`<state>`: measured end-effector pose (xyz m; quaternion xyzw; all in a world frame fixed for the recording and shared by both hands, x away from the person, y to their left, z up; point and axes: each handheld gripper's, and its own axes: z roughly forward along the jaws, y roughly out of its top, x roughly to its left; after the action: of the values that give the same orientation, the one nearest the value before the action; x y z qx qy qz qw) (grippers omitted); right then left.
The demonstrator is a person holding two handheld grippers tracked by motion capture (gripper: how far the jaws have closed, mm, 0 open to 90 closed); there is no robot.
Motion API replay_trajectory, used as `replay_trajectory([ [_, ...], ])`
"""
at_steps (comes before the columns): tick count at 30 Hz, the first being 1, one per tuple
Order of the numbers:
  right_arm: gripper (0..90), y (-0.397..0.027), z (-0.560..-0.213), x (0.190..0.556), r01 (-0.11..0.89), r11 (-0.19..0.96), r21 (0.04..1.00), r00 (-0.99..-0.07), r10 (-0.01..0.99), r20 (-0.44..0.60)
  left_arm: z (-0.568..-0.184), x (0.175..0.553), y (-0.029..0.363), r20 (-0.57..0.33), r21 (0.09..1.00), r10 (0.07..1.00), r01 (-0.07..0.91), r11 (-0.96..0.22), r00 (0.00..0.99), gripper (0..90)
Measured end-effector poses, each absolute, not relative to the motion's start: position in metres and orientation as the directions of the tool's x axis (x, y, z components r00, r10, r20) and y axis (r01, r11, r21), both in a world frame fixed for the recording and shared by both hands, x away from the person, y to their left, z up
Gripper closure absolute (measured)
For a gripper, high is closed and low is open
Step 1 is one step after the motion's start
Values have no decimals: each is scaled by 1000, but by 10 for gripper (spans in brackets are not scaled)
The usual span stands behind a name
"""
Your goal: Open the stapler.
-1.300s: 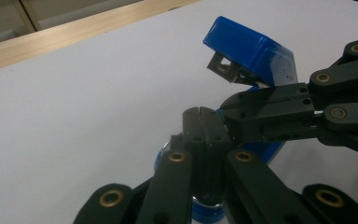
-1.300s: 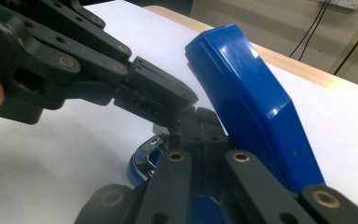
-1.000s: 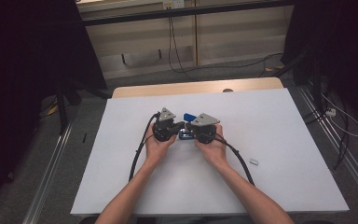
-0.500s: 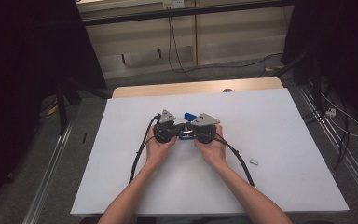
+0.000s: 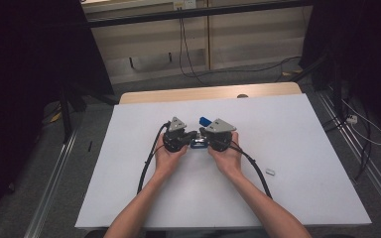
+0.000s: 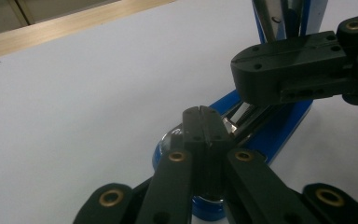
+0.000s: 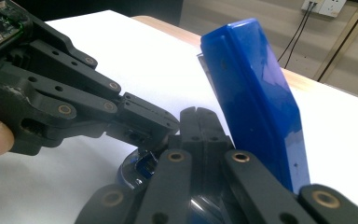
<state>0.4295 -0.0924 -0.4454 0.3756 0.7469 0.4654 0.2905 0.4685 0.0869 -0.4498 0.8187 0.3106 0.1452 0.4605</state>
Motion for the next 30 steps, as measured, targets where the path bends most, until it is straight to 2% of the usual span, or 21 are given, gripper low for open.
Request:
replay_trajectory([
  [13, 900, -88, -440, 432, 282, 290, 914, -557, 825, -90, -450, 469, 88, -54, 845, 641, 378, -379, 765, 900],
  [30, 900, -105, -430, 431, 267, 268, 926, -510, 855, -100, -451, 469, 88, -48, 850, 638, 367, -378, 768, 900],
])
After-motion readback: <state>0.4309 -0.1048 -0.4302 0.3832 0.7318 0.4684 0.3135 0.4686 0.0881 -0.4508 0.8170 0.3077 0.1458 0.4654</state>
